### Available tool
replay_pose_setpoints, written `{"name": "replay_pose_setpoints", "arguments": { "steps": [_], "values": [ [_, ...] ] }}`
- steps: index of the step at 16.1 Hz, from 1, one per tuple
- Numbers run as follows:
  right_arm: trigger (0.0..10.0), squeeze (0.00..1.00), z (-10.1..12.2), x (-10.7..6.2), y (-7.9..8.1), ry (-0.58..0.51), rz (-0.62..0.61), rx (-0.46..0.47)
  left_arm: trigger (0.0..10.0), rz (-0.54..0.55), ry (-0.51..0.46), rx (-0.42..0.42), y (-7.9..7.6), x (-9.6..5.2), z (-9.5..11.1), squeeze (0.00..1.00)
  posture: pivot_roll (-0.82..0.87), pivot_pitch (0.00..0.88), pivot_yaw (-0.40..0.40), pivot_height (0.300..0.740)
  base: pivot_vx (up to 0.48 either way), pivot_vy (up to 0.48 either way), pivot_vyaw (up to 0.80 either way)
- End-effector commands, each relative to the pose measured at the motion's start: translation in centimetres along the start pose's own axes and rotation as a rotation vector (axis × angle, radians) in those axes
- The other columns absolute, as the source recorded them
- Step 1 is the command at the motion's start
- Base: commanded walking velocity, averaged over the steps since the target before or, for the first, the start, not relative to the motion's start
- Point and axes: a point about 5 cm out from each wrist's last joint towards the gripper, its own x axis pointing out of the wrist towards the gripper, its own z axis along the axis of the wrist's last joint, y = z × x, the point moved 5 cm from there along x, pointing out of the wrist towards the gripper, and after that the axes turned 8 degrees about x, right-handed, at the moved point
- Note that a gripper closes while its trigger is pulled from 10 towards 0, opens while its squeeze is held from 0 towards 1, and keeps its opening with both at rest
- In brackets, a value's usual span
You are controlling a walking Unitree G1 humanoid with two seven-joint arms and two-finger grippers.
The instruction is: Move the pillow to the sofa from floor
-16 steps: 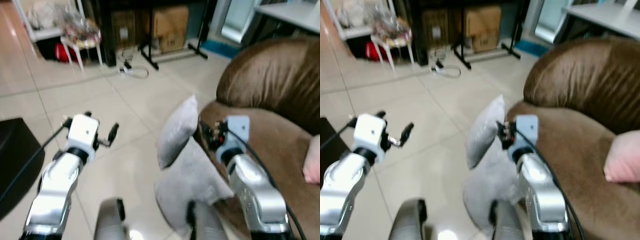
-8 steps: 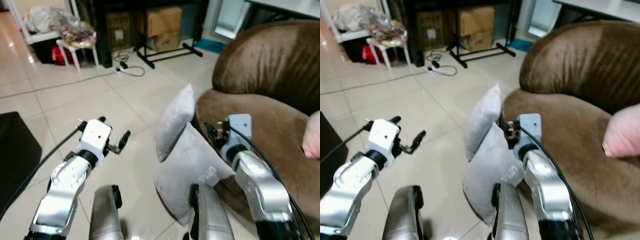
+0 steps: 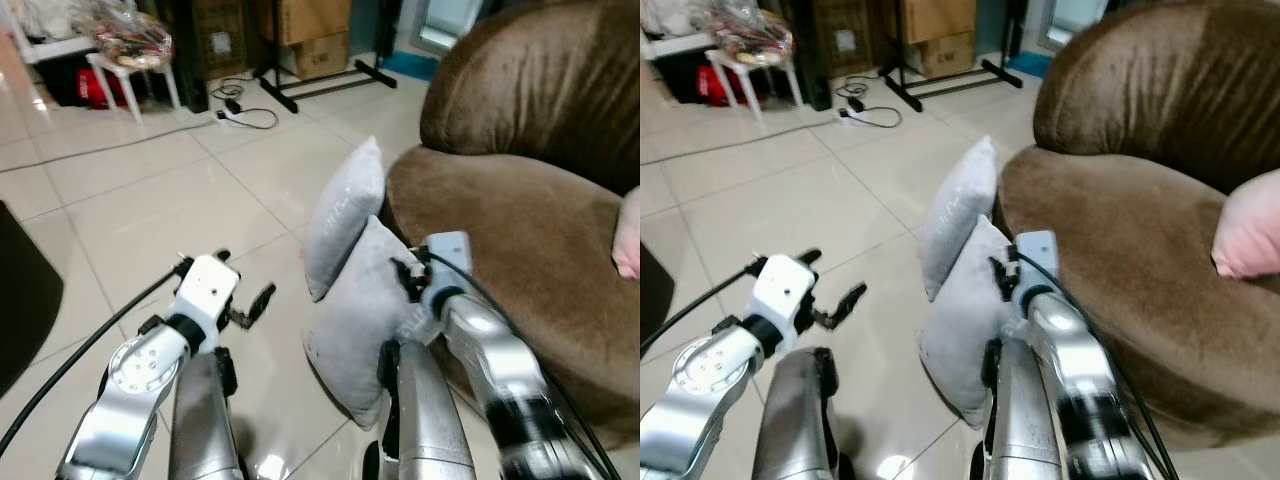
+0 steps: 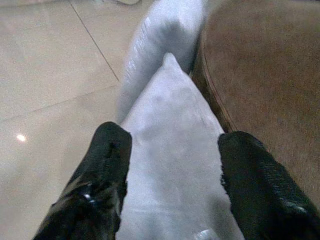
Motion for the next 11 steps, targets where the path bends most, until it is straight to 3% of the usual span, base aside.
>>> {"name": "replay_pose_setpoints", "arguments": {
  "steps": [1, 5, 7, 8, 11],
  "values": [
    [10.0, 1.0, -0.5, 0.8, -0.7, 0.025, -0.028, -0.026, 10.0, -0.048, -0.003, -0.004, -0.6, -0.5, 0.4, 0.0, -0.05, 0.0, -0.033, 0.431, 0.0, 0.0, 0.0],
    [10.0, 1.0, -1.6, 1.8, -1.6, 0.071, -0.103, -0.027, 10.0, -0.115, 0.012, 0.002, -2.2, -1.3, 0.4, 0.0, -0.02, 0.0, -0.033, 0.431, 0.0, 0.0, 0.0],
    [10.0, 1.0, -2.1, 2.5, -2.2, 0.107, -0.167, -0.083, 10.0, -0.13, 0.027, -0.007, -2.6, -2.2, 0.6, 0.0, 0.0, 0.0, -0.032, 0.431, 0.0, 0.0, 0.0],
    [10.0, 0.0, -2.1, 2.7, -2.3, 0.123, -0.187, -0.141, 10.0, -0.134, 0.04, -0.01, -2.6, -2.7, 0.4, 0.0, 0.0, 0.0, -0.031, 0.431, 0.0, 0.0, 0.0],
    [10.0, 0.0, -2.9, 2.9, -2.0, 0.174, -0.196, -0.133, 10.0, -0.149, 0.061, -0.008, -2.7, -3.4, 0.3, 0.0, 0.01, 0.021, -0.018, 0.431, 0.0, 0.0, 0.0]
  ]
}}
